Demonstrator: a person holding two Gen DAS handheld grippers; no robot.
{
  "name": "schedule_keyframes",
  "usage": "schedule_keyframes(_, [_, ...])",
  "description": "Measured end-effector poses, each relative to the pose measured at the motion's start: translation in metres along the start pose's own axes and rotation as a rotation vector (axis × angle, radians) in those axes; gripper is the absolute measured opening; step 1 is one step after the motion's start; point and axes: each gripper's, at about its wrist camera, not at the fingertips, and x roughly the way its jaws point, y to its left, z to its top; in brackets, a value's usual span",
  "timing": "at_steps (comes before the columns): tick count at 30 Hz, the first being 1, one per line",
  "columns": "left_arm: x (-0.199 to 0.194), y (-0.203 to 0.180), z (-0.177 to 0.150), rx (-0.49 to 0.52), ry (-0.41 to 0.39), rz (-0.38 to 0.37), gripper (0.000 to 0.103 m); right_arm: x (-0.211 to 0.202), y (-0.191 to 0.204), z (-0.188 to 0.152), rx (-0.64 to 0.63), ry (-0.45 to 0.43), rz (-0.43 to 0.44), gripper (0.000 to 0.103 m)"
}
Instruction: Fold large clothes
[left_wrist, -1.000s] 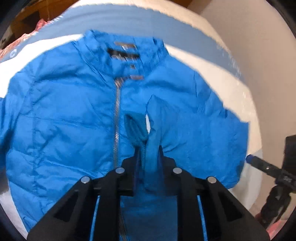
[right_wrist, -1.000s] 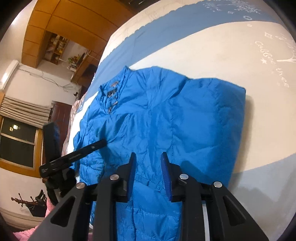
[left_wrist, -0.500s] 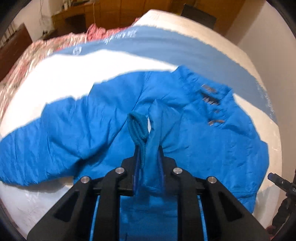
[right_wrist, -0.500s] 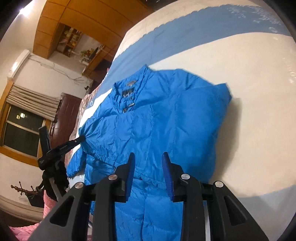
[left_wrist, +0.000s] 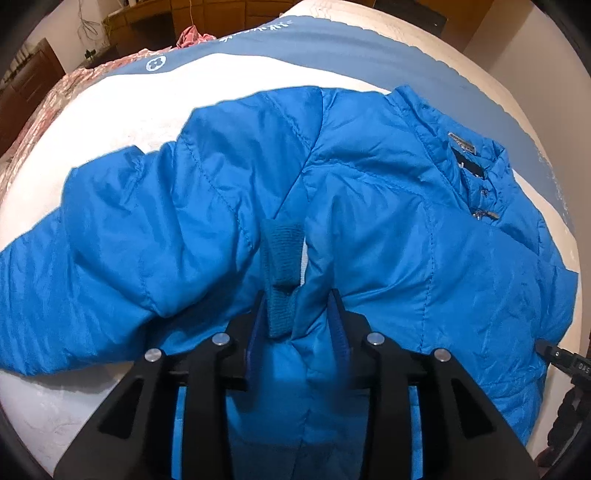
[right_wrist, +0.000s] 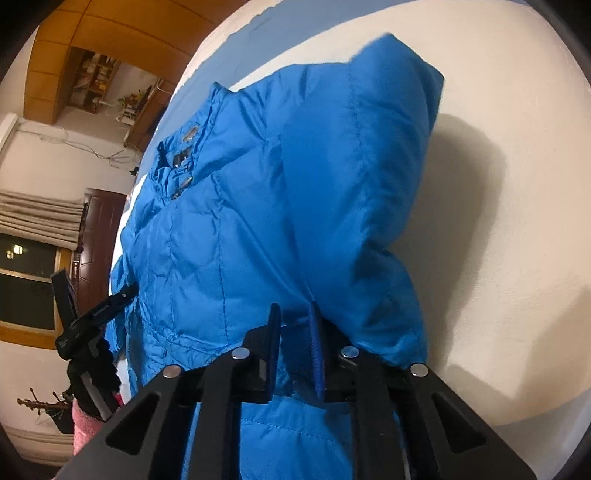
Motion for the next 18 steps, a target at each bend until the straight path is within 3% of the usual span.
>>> schedule_keyframes(2, [-0.02, 0.003, 0.001, -0.023, -0.036, 0.049, 0.041, -0.014, 0.018, -0.004, -0.041, -0.046, -0.049, 0.023])
schedule_keyframes(4, [-0.051, -0.003, 0.0, -0.019, -0.142, 0.095, 0.049, -0.024, 0.041, -0.009, -0.116, -0.108, -0.068, 0.028])
schedule_keyframes(7, [-0.066, -0.032, 0.003, 0.034, -0.178, 0.036, 0.049, -0.021, 0.068, 0.001, -0.159, -0.159, -0.089, 0.028])
schedule_keyframes(12, [-0.027, -0.079, 0.023, 0.103, -0.131, -0.001, 0.049, 0.013, 0.086, 0.04, -0.14, -0.168, -0.104, 0.028])
schedule_keyframes(16, [0.025, -0.087, 0.031, 0.096, -0.007, -0.01, 0.049, 0.042, 0.075, 0.061, -0.106, -0.128, -0.132, 0.025])
schedule_keyframes(18, [0.035, -0.089, 0.03, 0.111, -0.002, -0.019, 0.05, 0.051, 0.072, 0.06, -0.126, -0.115, -0.135, 0.024])
